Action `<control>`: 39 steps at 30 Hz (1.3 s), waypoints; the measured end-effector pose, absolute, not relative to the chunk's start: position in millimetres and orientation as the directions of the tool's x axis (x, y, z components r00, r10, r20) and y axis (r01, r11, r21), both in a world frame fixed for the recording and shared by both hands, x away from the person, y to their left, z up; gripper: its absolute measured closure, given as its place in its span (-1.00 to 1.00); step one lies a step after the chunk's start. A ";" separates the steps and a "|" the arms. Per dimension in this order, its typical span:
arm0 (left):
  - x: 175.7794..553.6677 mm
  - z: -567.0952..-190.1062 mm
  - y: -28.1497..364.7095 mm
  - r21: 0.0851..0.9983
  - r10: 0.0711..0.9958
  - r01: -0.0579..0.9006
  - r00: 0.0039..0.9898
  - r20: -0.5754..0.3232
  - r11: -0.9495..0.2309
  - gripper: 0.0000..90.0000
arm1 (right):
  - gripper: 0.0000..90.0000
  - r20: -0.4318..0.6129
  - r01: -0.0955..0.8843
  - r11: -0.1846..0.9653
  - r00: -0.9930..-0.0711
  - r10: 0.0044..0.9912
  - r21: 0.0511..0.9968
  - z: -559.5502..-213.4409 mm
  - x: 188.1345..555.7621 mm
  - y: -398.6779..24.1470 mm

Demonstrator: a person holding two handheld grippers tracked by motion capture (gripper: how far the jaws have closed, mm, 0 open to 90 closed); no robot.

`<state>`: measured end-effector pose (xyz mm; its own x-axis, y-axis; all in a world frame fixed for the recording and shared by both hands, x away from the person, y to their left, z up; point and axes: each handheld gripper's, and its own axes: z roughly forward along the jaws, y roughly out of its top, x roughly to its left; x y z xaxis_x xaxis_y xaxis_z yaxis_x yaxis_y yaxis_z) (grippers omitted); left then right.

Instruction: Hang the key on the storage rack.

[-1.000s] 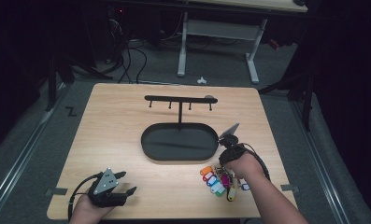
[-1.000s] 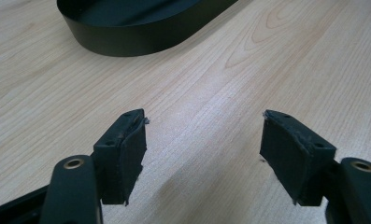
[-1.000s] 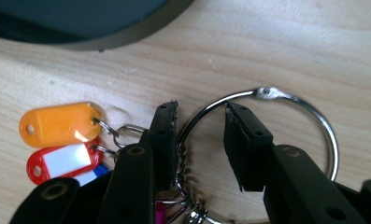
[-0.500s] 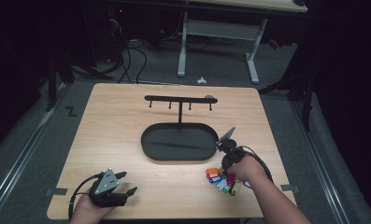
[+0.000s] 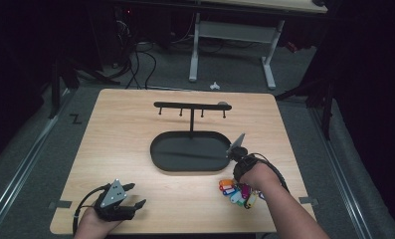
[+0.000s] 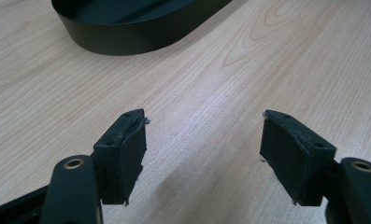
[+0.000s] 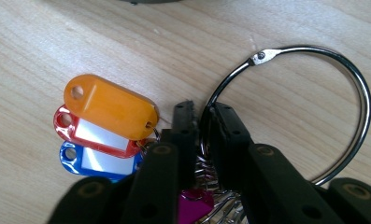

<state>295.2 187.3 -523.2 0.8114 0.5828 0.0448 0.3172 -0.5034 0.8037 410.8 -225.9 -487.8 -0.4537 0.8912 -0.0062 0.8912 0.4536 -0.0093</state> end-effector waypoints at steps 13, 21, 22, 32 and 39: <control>294.7 -523.9 186.2 0.805 0.582 0.316 0.812 0.045 -0.502 -0.30 | 0.92 0.038 0.887 0.460 -0.461 0.887 0.029 -488.0 408.5 -234.0; 294.3 -523.1 187.6 0.807 0.587 0.315 0.808 0.048 -0.500 -0.30 | 0.93 0.013 0.859 0.509 -0.510 0.860 0.051 -487.8 405.1 -232.5; 294.4 -523.0 188.0 0.808 0.589 0.316 0.807 0.047 -0.498 -0.30 | 0.93 -0.003 0.852 0.520 -0.521 0.854 0.058 -487.9 403.3 -231.1; 295.3 -523.4 189.3 0.808 0.589 0.315 0.807 0.048 -0.498 -0.30 | 0.93 -0.039 0.805 0.583 -0.583 0.812 0.108 -465.3 393.4 -227.3; 295.1 -523.3 188.3 0.807 0.587 0.314 0.808 0.050 -0.501 -0.30 | 0.93 -0.088 0.776 0.619 -0.613 0.785 0.118 -445.0 383.4 -225.6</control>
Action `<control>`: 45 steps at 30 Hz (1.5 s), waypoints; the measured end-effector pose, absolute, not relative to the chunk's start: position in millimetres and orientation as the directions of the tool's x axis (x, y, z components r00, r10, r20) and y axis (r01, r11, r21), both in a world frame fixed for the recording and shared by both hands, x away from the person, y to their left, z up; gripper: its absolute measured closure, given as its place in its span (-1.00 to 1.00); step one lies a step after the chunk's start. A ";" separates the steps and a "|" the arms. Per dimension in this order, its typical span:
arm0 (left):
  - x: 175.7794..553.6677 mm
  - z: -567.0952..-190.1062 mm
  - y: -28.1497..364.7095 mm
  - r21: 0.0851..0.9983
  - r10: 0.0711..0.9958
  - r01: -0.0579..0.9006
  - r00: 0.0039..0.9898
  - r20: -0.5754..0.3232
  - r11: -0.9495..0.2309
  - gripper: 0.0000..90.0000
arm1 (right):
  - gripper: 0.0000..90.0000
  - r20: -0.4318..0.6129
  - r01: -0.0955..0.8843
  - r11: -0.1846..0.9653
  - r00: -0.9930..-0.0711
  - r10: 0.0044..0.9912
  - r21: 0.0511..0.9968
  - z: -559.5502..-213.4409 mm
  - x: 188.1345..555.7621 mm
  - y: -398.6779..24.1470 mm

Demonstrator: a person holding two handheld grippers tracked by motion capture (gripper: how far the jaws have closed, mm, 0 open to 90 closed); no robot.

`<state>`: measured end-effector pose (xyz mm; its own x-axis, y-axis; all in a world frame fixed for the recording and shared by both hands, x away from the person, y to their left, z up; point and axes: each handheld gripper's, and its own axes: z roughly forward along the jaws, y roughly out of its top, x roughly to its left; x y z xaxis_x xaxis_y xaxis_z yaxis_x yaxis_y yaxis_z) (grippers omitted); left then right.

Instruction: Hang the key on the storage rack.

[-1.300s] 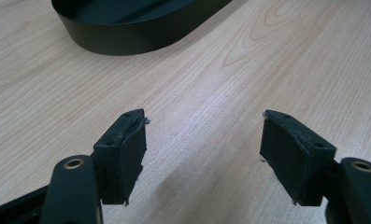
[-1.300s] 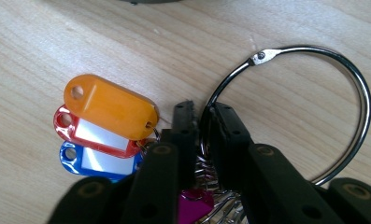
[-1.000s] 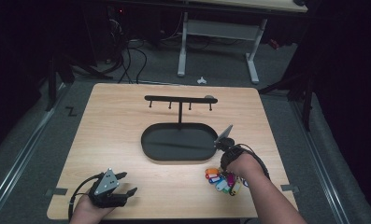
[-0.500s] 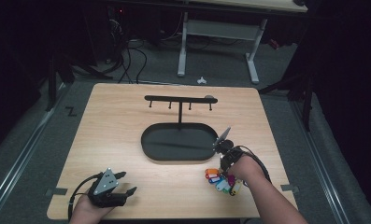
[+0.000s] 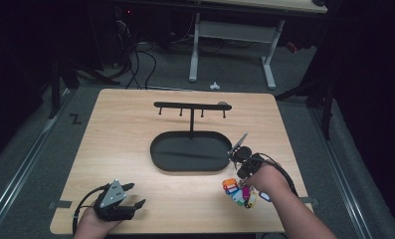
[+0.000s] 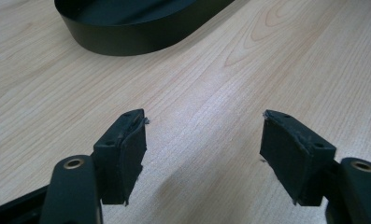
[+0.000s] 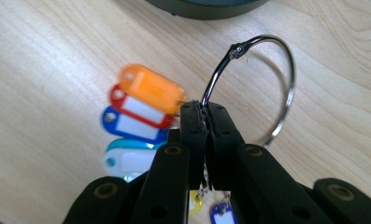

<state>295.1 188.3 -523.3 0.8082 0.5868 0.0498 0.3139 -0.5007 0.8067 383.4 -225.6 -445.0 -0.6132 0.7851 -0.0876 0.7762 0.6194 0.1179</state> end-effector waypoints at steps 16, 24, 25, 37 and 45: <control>295.0 -523.6 187.4 0.802 0.581 0.312 0.812 0.052 -0.508 -0.30 | 0.95 -0.171 0.752 0.640 -0.618 0.767 0.158 -397.7 374.3 -236.8; 294.9 -523.9 187.3 0.803 0.582 0.311 0.811 0.054 -0.508 -0.30 | 0.95 -0.185 0.754 0.635 -0.609 0.772 0.167 -374.7 372.4 -240.0; 294.9 -523.7 187.3 0.800 0.580 0.311 0.813 0.055 -0.512 -0.30 | 0.95 -0.185 0.754 0.635 -0.609 0.772 0.167 -374.7 372.4 -240.0; 294.6 -523.9 186.8 0.801 0.581 0.312 0.812 0.054 -0.510 -0.30 | 0.95 -0.192 0.747 0.638 -0.609 0.770 0.187 -336.9 373.4 -236.3; 294.5 -524.0 187.0 0.801 0.580 0.311 0.813 0.054 -0.511 -0.30 | 0.95 -0.170 0.754 0.627 -0.604 0.779 0.195 -320.5 375.6 -231.6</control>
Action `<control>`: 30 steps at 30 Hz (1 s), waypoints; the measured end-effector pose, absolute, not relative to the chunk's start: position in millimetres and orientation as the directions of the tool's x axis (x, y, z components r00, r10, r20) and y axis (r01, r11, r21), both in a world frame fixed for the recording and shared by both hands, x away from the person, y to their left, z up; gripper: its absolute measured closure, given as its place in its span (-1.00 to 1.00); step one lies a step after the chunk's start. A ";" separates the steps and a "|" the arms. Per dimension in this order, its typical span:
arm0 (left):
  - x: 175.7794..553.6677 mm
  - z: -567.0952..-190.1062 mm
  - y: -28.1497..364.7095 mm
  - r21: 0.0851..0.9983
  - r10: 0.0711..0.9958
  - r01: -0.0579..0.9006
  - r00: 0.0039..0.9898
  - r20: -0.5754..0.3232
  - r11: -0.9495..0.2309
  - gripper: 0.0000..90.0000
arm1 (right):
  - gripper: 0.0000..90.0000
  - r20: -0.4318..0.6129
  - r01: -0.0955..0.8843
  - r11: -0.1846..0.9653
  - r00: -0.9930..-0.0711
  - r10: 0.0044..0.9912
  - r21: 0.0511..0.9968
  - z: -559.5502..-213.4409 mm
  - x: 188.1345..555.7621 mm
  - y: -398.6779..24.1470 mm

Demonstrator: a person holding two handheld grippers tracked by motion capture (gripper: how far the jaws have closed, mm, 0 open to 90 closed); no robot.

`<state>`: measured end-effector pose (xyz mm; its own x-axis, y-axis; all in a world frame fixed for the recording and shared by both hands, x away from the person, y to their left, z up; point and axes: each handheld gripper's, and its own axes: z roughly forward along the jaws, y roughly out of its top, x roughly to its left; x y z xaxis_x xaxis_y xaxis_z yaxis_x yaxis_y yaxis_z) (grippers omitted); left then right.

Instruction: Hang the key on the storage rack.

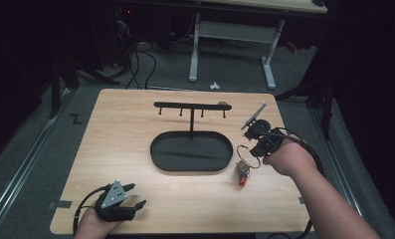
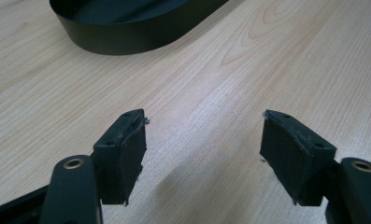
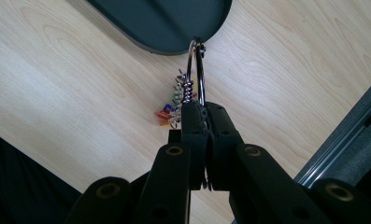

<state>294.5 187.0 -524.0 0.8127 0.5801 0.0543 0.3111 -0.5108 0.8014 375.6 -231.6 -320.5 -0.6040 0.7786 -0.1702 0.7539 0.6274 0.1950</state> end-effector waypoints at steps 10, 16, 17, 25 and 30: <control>294.8 -524.1 187.1 0.801 0.580 0.310 0.813 0.056 -0.512 -0.30 | 0.95 -0.189 0.744 0.635 -0.607 0.772 0.206 -298.0 378.1 -228.2; 295.1 -524.2 187.4 0.801 0.580 0.311 0.813 0.056 -0.512 -0.30 | 0.95 -0.192 0.744 0.639 -0.610 0.769 0.195 -293.3 380.3 -227.3; 295.2 -524.4 187.3 0.802 0.581 0.310 0.812 0.056 -0.511 -0.30 | 0.95 -0.192 0.743 0.642 -0.613 0.767 0.192 -293.2 380.5 -226.8; 294.7 -524.4 186.9 0.801 0.580 0.310 0.812 0.056 -0.511 -0.30 | 0.95 -0.194 0.733 0.652 -0.623 0.758 0.193 -287.0 382.1 -221.6; 294.9 -524.6 186.8 0.800 0.578 0.310 0.814 0.055 -0.514 -0.31 | 0.95 -0.197 0.726 0.659 -0.630 0.751 0.195 -283.0 385.7 -214.8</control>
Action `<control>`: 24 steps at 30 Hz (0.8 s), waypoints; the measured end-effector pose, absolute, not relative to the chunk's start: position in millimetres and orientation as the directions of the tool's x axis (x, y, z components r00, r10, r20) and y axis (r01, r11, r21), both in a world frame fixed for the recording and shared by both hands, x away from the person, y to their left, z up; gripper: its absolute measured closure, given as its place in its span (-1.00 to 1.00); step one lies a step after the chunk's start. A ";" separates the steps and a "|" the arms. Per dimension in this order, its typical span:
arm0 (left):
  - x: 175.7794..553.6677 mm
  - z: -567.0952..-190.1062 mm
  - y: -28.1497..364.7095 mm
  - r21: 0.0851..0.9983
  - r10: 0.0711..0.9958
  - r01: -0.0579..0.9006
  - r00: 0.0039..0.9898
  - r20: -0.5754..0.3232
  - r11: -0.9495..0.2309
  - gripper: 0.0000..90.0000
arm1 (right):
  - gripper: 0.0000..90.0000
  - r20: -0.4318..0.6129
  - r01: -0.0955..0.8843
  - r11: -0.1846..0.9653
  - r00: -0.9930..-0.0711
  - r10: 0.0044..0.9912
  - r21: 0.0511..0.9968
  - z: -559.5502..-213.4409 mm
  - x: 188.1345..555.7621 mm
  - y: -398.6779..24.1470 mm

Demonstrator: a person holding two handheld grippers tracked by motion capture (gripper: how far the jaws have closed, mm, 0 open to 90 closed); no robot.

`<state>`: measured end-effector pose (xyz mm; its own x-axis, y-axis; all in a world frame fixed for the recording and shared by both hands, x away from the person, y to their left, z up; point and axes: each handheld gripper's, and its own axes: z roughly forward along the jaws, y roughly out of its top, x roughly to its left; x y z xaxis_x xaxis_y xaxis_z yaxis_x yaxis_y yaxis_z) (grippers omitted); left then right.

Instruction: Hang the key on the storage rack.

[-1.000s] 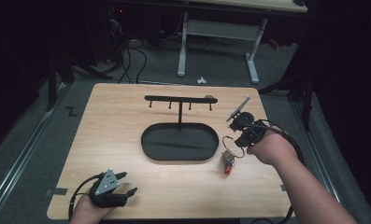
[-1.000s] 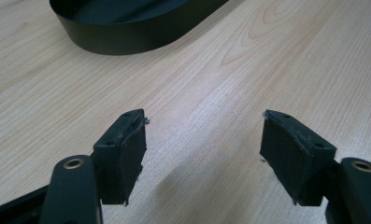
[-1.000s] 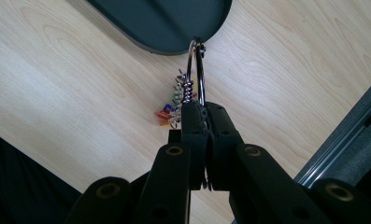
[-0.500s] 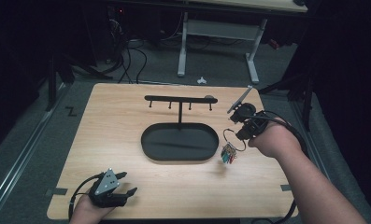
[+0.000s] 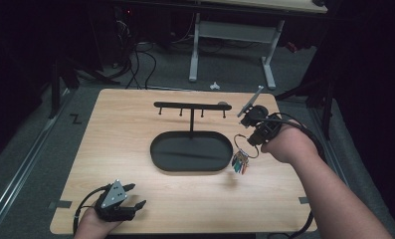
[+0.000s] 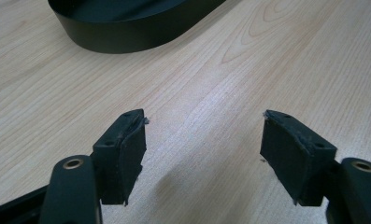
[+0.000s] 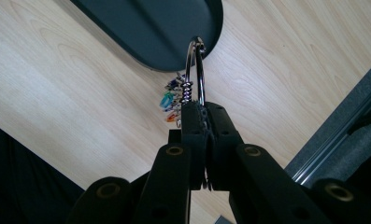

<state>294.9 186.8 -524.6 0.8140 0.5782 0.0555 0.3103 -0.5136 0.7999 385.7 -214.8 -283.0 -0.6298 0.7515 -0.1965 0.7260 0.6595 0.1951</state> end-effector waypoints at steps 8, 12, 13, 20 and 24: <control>295.5 -523.9 188.1 0.801 0.578 0.311 0.814 0.054 -0.512 -0.31 | 0.95 -0.199 0.702 0.684 -0.655 0.729 0.199 -280.5 397.0 -198.7; 295.4 -523.8 188.3 0.802 0.580 0.310 0.813 0.055 -0.511 -0.31 | 0.95 -0.193 0.701 0.682 -0.655 0.731 0.209 -282.4 405.0 -193.7; 295.3 -523.7 188.4 0.801 0.579 0.310 0.813 0.055 -0.512 -0.31 | 0.95 -0.195 0.700 0.683 -0.655 0.730 0.208 -282.7 407.2 -192.9; 295.1 -523.5 188.7 0.801 0.582 0.311 0.811 0.057 -0.511 -0.31 | 0.95 -0.192 0.703 0.674 -0.646 0.739 0.228 -282.1 421.9 -190.4; 295.5 -523.3 189.6 0.800 0.582 0.311 0.811 0.058 -0.513 -0.31 | 0.95 -0.191 0.713 0.663 -0.635 0.749 0.229 -282.4 428.4 -188.7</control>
<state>295.5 189.6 -523.3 0.8108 0.5825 0.0582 0.3113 -0.5132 0.7998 428.4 -188.7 -282.4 -0.6348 0.7487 -0.1911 0.7127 0.6629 0.2295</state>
